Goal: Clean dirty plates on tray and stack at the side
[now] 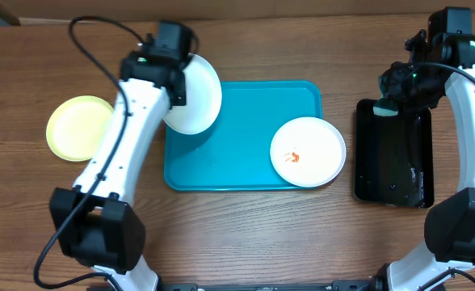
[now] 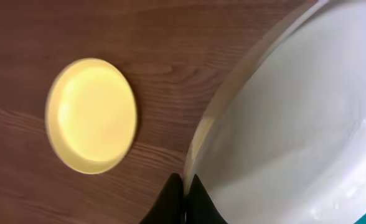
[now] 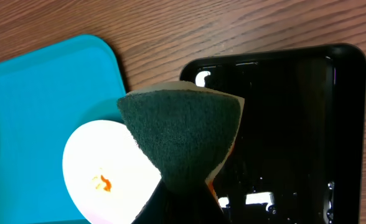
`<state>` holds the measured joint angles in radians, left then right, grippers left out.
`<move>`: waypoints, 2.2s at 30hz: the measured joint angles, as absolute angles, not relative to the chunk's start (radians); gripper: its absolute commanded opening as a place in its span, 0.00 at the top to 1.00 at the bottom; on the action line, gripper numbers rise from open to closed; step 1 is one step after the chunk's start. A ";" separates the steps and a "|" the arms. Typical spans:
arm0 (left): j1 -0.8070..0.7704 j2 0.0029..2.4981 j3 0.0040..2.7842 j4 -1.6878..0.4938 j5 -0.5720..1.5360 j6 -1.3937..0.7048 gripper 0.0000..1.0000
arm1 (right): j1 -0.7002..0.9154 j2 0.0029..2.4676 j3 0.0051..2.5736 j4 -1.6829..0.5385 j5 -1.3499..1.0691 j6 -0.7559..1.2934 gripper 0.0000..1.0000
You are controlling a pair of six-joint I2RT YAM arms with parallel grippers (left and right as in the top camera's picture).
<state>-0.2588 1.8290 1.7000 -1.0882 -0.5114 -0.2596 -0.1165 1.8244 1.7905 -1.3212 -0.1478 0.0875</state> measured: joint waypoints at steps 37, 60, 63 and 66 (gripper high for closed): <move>-0.285 1.829 1.700 -1.132 -0.550 -0.339 0.96 | -0.115 1.824 1.785 -1.321 -0.149 0.078 0.96; 0.423 1.829 1.695 -1.204 0.096 -0.395 0.96 | -0.115 1.824 1.785 -1.322 -0.149 0.078 0.96; 0.485 1.829 1.678 -1.204 0.098 -0.427 0.96 | -0.115 1.824 1.785 -1.323 -0.149 0.078 0.96; 0.541 1.829 1.652 -1.204 0.089 -0.476 0.96 | -0.115 1.824 1.785 -1.325 -0.149 0.078 0.96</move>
<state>0.5411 1.8290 1.6516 -1.2041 0.0891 -0.4763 -0.1154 1.8244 1.7855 -1.3254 -0.1486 0.0776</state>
